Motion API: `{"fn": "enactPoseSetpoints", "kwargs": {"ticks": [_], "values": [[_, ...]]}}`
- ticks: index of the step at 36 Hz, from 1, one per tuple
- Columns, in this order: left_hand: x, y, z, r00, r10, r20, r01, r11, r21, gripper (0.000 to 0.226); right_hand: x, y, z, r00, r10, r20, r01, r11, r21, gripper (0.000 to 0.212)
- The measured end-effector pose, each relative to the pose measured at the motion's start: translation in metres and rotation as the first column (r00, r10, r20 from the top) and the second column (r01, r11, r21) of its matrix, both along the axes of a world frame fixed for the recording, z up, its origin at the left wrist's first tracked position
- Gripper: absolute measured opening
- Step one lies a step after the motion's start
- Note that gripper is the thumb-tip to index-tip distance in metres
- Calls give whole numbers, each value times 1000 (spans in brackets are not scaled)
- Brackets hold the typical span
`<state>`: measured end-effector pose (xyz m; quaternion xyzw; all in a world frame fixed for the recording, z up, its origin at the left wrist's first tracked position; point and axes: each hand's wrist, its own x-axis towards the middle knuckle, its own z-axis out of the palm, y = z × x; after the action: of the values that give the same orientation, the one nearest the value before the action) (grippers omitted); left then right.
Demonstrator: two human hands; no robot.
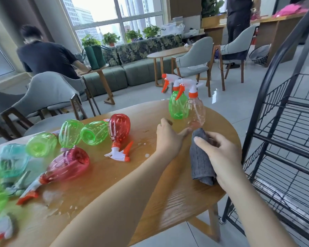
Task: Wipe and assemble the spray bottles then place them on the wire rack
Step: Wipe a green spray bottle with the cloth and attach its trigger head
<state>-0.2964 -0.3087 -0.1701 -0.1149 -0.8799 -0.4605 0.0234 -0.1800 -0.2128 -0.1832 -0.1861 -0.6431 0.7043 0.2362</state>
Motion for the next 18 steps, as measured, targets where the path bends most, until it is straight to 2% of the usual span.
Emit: {"fn": "enactPoseSetpoints", "kwargs": {"ticks": [4,9,13,18], "values": [[29,-56,5,998,59,-8,-59,998,37,33,4,-30,1,997,79,21,-79,997,25,39],[85,-131,10,993,120,19,-121,973,196,4,13,-81,7,980,198,-3,-195,966,168,28],[127,-181,13,994,92,58,-106,942,317,10,26,-128,12,947,322,-21,-306,917,255,12],[154,-225,18,983,114,144,-172,845,507,15,35,-187,20,907,410,-94,-371,886,279,24]]}}
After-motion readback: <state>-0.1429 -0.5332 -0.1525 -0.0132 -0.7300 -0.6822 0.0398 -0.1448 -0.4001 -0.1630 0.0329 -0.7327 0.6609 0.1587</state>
